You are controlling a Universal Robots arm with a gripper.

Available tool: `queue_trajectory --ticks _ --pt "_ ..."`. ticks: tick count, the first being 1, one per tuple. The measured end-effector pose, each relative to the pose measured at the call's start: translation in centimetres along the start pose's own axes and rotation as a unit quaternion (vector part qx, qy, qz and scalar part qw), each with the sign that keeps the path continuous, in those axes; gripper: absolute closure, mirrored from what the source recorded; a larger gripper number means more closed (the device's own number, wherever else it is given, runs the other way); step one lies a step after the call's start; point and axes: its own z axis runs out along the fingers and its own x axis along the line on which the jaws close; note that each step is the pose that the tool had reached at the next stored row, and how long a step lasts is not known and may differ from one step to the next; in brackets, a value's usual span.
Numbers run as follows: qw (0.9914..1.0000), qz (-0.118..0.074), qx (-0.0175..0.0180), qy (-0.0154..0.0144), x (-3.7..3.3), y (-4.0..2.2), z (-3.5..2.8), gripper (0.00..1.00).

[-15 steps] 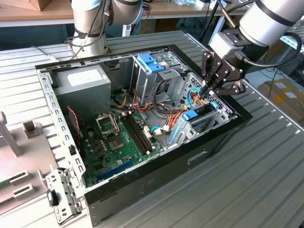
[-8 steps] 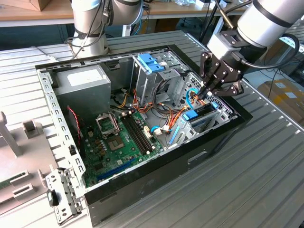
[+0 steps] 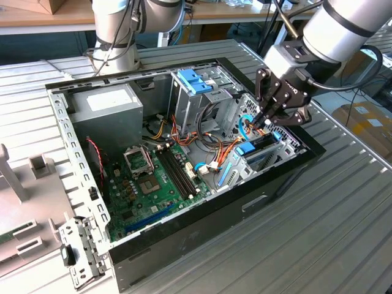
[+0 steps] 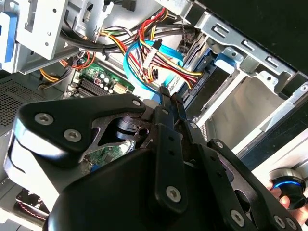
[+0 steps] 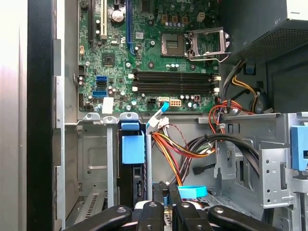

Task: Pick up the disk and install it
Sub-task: 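Insert the second disk wire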

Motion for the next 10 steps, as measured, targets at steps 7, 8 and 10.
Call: queue_trajectory --ticks 7,8,10 --pt "1.0 0.0 0.0 -0.0004 0.04 0.7 0.18 0.84" --pt "1.0 0.0 0.0 -0.0004 0.04 0.78 0.19 0.84" --pt "1.0 0.0 0.0 -0.0006 0.05 0.93 0.22 0.84"
